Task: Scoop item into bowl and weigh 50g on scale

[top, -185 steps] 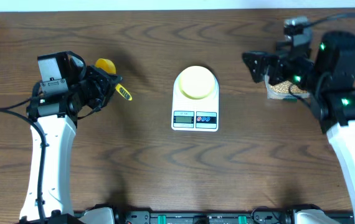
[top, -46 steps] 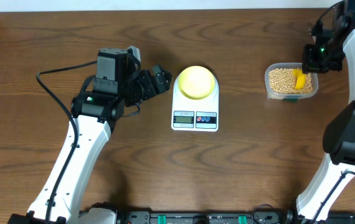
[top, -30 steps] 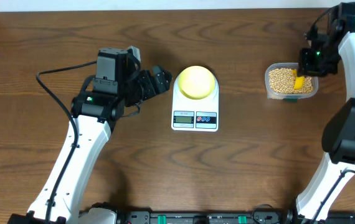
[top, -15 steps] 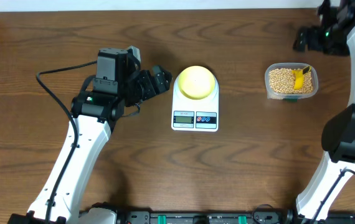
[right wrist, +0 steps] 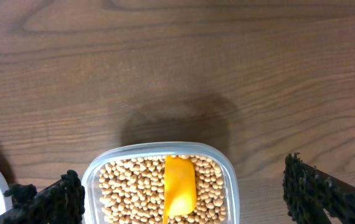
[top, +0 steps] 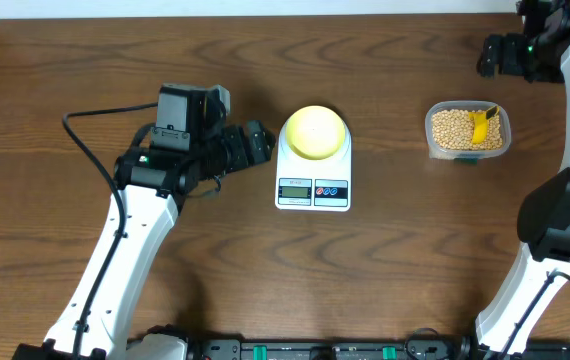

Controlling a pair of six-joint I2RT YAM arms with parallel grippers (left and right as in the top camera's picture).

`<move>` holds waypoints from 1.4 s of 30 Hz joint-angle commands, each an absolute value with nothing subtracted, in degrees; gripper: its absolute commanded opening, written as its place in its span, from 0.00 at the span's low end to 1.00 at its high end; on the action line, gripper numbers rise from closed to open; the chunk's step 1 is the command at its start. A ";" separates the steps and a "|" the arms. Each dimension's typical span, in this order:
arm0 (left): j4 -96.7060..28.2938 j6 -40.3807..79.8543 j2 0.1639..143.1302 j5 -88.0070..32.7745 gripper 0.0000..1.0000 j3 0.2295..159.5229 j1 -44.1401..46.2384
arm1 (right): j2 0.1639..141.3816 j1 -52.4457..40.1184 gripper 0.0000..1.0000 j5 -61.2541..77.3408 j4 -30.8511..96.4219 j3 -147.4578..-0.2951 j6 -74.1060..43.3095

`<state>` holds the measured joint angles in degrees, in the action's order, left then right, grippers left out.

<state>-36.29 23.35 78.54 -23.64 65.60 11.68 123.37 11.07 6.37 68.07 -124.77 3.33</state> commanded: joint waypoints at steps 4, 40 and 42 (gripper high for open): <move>-42.39 19.64 78.24 -23.22 0.98 65.87 11.53 | 123.87 11.38 0.99 5.96 68.12 -125.40 2.63; -49.25 16.45 78.26 -18.11 0.98 65.01 16.75 | 123.87 11.38 0.99 5.96 68.12 -125.40 2.63; -52.34 15.90 78.26 -15.16 0.98 64.99 16.75 | 123.87 11.38 0.99 5.96 68.14 -125.40 2.63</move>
<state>-50.06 16.75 78.54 -21.50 65.23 16.73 123.37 11.07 6.31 68.07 -124.77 3.31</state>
